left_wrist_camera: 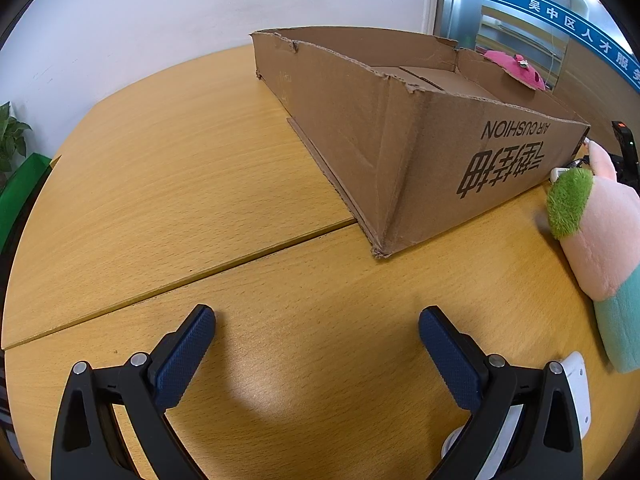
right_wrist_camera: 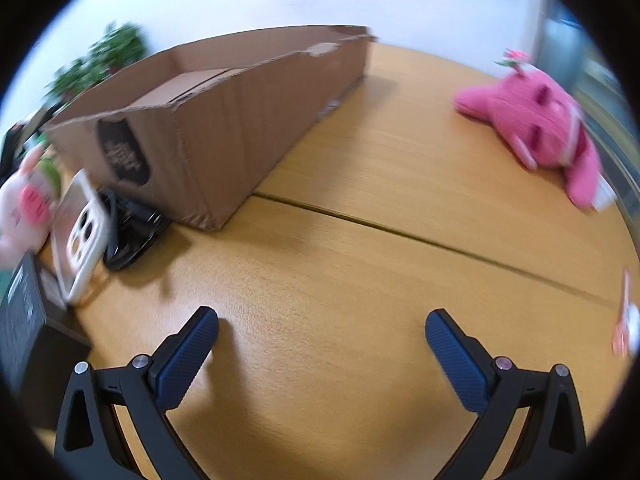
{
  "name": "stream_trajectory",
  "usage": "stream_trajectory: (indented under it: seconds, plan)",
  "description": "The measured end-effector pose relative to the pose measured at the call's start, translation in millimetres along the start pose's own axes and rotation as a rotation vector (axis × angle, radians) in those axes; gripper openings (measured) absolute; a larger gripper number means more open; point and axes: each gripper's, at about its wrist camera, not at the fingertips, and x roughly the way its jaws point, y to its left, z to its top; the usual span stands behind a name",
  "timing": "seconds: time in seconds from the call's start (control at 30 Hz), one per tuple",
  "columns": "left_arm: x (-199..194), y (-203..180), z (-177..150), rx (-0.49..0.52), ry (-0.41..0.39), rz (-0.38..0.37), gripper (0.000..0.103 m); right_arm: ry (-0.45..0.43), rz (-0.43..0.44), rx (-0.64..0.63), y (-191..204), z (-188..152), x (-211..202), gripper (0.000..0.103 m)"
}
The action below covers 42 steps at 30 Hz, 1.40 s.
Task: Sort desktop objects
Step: 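Move both tools toward the plush pig beside the box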
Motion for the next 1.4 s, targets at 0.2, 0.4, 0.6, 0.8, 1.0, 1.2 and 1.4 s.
stream_trajectory:
  seconds: [0.2,0.4,0.6,0.8,1.0,1.2,1.4]
  plan:
    - [12.2,-31.8,15.0,-0.057,0.022,0.041,0.103,0.071,-0.085,0.105,23.3,-1.4,-20.4,0.102]
    - [-38.7,-60.2,7.9,-0.086,-0.09,0.127,0.102,-0.086,-0.117,0.04,87.2,-8.5,-106.8,0.102]
    - [-150.3,-123.6,13.0,-0.213,-0.382,0.116,0.102,-0.188,0.001,0.04,152.3,15.9,-164.0,0.102]
    - [-184.8,-206.6,8.2,-0.156,-0.489,0.231,0.102,-0.197,0.029,0.013,208.5,24.5,-163.7,0.102]
    - [-158.1,-182.0,42.7,-0.247,-0.383,0.101,0.102,-0.171,0.041,0.057,208.3,33.2,-147.0,0.102]
    - [-120.4,-150.8,80.1,-0.249,-0.302,0.117,0.102,-0.197,0.122,0.202,164.1,82.9,-119.0,0.102]
    - [-90.8,-152.0,87.7,-0.218,-0.256,0.147,0.102,-0.113,0.022,0.184,135.6,114.7,-55.3,0.102]
